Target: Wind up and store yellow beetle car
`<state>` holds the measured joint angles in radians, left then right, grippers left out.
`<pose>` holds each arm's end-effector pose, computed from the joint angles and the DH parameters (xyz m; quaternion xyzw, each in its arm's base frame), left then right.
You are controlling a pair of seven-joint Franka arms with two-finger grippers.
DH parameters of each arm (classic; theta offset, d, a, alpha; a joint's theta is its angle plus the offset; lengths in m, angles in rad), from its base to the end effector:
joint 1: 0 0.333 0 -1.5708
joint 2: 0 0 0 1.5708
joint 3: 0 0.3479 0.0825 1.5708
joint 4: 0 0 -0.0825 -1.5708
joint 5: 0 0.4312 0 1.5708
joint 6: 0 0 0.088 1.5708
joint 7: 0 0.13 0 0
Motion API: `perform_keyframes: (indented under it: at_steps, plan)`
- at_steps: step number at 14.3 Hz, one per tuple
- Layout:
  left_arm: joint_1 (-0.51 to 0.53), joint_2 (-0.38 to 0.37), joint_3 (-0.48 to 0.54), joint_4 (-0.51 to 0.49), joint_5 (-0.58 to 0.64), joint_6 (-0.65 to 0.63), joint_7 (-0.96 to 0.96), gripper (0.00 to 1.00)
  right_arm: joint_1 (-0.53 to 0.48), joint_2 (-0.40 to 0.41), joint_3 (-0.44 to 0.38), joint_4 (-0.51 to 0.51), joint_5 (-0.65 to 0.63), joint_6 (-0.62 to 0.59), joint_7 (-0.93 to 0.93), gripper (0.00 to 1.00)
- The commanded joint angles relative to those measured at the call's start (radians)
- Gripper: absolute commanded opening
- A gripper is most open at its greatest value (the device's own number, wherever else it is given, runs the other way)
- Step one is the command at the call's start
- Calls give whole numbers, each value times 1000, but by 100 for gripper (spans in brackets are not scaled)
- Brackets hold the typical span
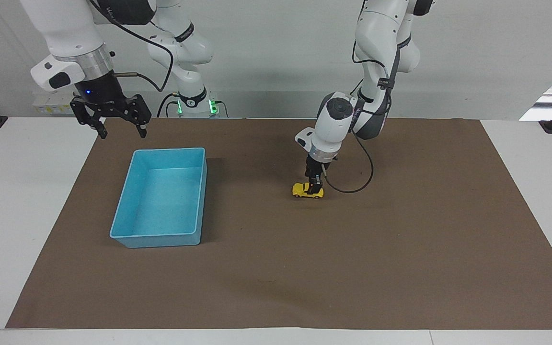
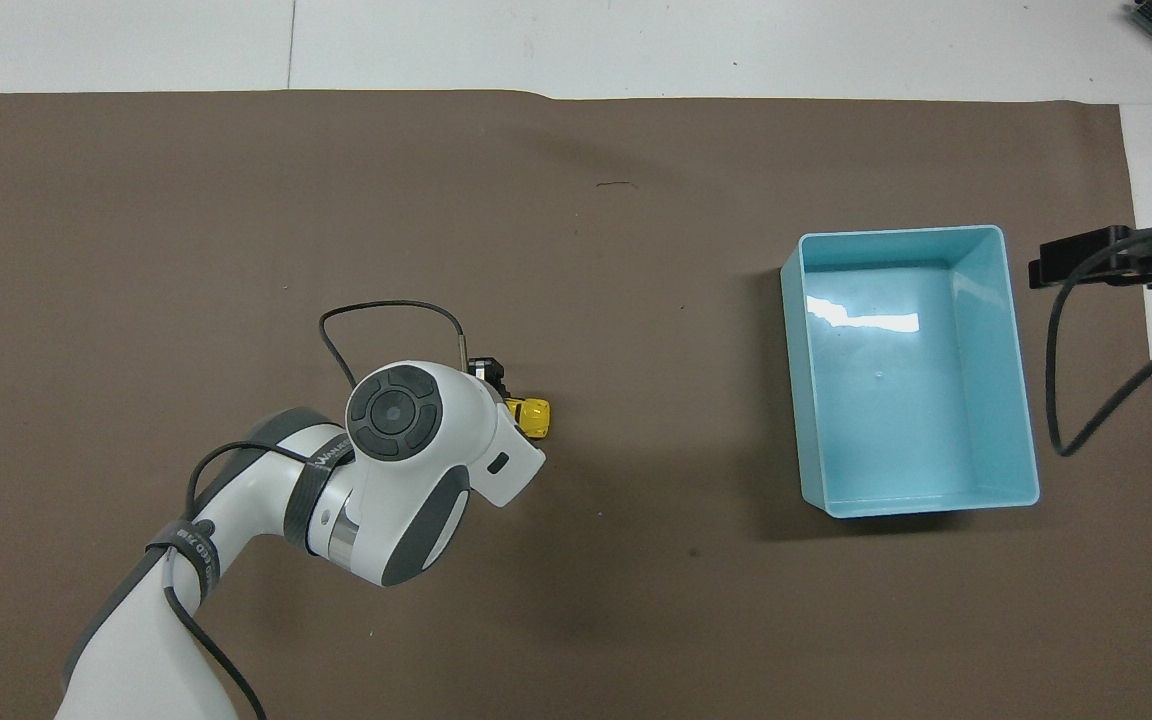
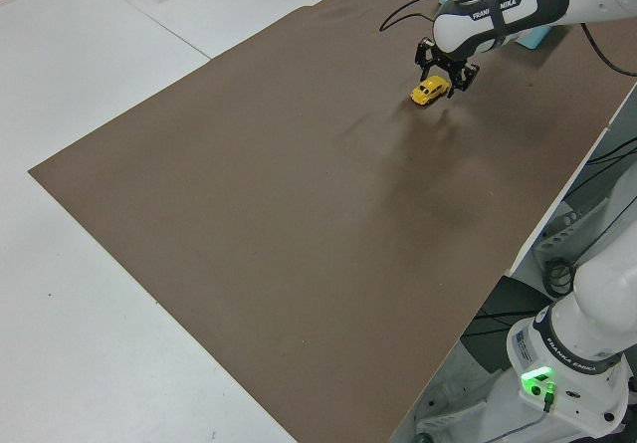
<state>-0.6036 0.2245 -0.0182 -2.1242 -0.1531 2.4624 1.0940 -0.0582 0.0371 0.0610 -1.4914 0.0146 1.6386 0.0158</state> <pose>0.5071 -0.3657 0.2909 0.6941 -0.7157 0.0675 0.0386 0.6244 0.0028 0.6588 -0.9984 0.0067 -0.0550 0.0089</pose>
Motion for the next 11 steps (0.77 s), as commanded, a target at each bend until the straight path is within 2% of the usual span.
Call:
perform_keyframes:
  at_steps: [1, 2, 11]
  plan:
    - [-27, -16, 23, -30, -10, 10, -17, 11, -5, -19, 7, -15, 11, -16, 12, 100]
    - [-24, -16, 23, -30, -10, 9, -17, 0, 1, -28, 8, -29, 11, -19, 10, 100]
    - [38, -17, 23, -43, -8, 9, 7, 0, -3, -40, 7, -47, 13, -10, -66, 100]
